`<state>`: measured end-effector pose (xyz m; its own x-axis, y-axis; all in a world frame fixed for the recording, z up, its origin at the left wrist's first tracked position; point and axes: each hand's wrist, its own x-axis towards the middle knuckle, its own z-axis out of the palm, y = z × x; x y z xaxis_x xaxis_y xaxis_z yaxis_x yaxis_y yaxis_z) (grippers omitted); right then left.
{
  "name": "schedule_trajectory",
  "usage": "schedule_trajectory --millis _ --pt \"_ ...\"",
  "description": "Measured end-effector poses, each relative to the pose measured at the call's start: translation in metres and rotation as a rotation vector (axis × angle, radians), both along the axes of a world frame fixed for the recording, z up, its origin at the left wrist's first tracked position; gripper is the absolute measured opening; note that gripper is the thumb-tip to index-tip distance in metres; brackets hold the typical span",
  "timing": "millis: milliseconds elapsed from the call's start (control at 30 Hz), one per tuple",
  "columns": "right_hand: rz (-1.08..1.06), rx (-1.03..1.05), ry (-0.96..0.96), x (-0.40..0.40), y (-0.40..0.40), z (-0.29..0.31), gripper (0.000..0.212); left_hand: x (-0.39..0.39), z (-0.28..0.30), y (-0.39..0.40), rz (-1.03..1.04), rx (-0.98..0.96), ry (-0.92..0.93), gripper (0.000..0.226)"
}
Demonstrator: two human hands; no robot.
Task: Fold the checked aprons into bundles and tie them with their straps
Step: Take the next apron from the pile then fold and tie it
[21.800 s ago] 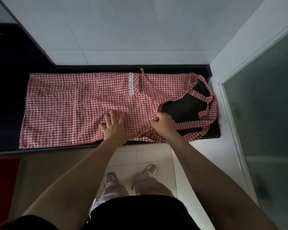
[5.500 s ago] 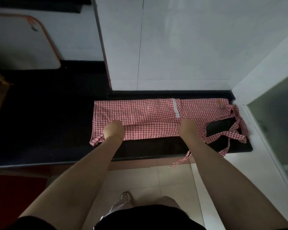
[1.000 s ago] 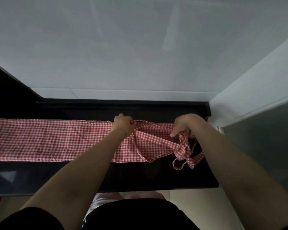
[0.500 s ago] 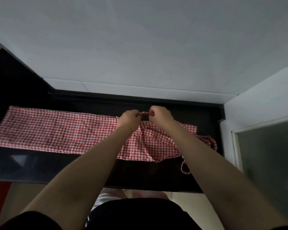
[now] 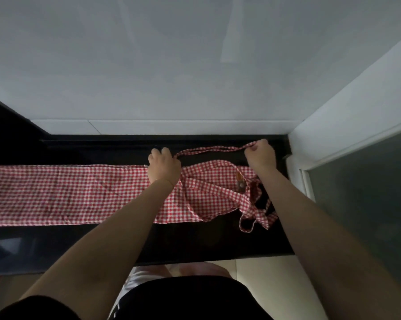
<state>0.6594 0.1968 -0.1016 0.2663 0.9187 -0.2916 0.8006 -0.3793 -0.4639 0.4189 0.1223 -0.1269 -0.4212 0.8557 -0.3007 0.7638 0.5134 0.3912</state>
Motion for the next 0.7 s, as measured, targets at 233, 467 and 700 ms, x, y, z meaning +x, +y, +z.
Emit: schedule_trajectory --millis 233,467,700 --pt "0.384 -0.314 -0.08 -0.021 -0.031 -0.022 0.024 0.003 -0.004 -0.044 -0.348 -0.312 0.257 0.106" --pt "0.44 -0.409 -0.371 0.009 -0.04 -0.006 0.025 -0.021 -0.004 -0.048 -0.288 -0.378 0.242 0.117" --pt "0.235 -0.213 -0.406 0.016 -0.044 0.006 0.043 -0.04 0.001 -0.046 -0.211 -0.455 0.189 0.121"
